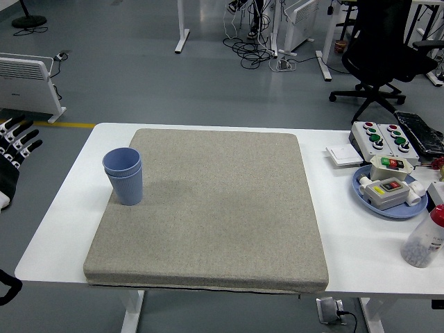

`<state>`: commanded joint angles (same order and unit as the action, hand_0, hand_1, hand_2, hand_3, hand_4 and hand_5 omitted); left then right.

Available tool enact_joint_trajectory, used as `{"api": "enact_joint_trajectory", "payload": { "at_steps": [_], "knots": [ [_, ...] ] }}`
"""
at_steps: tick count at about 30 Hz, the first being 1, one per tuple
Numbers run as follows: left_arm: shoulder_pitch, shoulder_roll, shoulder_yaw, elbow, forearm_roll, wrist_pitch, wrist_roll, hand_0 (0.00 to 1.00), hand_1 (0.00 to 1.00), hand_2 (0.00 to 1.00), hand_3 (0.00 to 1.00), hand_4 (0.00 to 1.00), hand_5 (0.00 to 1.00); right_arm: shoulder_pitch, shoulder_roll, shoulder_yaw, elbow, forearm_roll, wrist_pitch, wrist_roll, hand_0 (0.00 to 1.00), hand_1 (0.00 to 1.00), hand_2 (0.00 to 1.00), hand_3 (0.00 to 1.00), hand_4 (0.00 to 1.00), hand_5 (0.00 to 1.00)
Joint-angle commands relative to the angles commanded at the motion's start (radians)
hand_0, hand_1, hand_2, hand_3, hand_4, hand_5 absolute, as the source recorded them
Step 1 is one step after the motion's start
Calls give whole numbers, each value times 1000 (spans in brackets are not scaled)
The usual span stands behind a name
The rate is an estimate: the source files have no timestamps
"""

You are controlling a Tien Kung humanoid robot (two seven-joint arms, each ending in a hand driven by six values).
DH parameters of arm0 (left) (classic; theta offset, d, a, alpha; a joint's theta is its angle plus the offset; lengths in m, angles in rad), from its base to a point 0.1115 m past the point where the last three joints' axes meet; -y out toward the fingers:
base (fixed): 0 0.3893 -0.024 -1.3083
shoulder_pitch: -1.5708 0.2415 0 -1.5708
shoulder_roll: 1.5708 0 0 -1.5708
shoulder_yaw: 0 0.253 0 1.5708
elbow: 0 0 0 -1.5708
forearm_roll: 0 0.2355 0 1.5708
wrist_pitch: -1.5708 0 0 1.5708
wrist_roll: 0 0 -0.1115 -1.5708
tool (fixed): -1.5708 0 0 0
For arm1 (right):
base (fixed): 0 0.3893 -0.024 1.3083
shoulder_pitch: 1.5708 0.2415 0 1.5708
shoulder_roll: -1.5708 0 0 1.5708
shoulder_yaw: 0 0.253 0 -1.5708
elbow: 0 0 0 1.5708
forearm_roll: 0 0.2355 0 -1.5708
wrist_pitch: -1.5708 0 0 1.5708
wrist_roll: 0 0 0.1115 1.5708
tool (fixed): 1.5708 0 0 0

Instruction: Push cup pick cup insert cup

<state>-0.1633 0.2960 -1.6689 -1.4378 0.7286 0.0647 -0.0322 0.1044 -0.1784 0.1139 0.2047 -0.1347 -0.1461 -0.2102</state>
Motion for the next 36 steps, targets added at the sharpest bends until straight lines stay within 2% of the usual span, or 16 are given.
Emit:
{"api": "enact_joint_trajectory", "payload": {
  "at_steps": [1, 2, 5, 9, 13, 14, 19, 20, 25, 26, 28, 36],
  "knots": [
    [11, -10, -10, -1, -2, -6, -5, 741, 787, 782, 741, 606, 998, 1, 0, 1, 0, -2, 0, 0, 708, 628, 714, 648, 258, 580],
    [29, -28, -28, -2, -5, -12, -16, 812, 856, 857, 814, 609, 998, 1, 0, 3, 0, -5, 0, -1, 708, 628, 714, 648, 257, 582],
    [66, -55, -59, -10, -17, -18, -46, 812, 856, 857, 814, 609, 998, 4, 0, 8, 0, -13, 0, -3, 708, 628, 714, 648, 257, 582],
    [108, -73, -74, -16, -26, -12, -77, 823, 866, 872, 829, 610, 998, 6, 0, 5, 0, -9, -1, -1, 708, 628, 714, 648, 256, 582],
    [129, -79, -69, -15, -20, -34, -74, 823, 866, 872, 829, 610, 998, 8, -2, 1, -1, -3, -1, 0, 708, 628, 714, 648, 256, 582],
    [130, -79, -68, -15, -18, -37, -72, 854, 896, 926, 891, 609, 998, 8, -2, 1, -1, -3, -1, 0, 708, 628, 711, 647, 255, 589],
    [157, -82, -36, -34, -16, -64, -77, 854, 896, 926, 891, 609, 998, 11, -2, 8, -1, -14, -1, -3, 708, 628, 711, 647, 255, 589],
    [167, -83, -20, -42, -22, -65, -81, 879, 913, 947, 913, 613, 998, 11, -3, 9, -1, -15, -2, -3, 708, 627, 712, 647, 254, 586],
    [197, -91, 36, -53, -30, -58, -93, 879, 913, 947, 913, 613, 998, 13, -3, 12, -1, -20, -2, -4, 708, 627, 712, 647, 254, 586],
    [200, -96, 45, -50, -34, -51, -101, 928, 949, 973, 944, 601, 998, 13, -3, 11, -1, -18, -2, -3, 707, 627, 711, 647, 254, 585],
    [205, -102, 65, -49, -40, -42, -115, 928, 949, 973, 944, 601, 998, 14, -3, 9, -1, -14, -2, -1, 707, 627, 711, 647, 254, 585],
    [193, -108, 115, -34, -23, -45, -108, 952, 963, 996, 967, 593, 998, 21, -7, -1, -1, -2, 0, 6, 707, 626, 710, 646, 253, 583]
  ]
}}
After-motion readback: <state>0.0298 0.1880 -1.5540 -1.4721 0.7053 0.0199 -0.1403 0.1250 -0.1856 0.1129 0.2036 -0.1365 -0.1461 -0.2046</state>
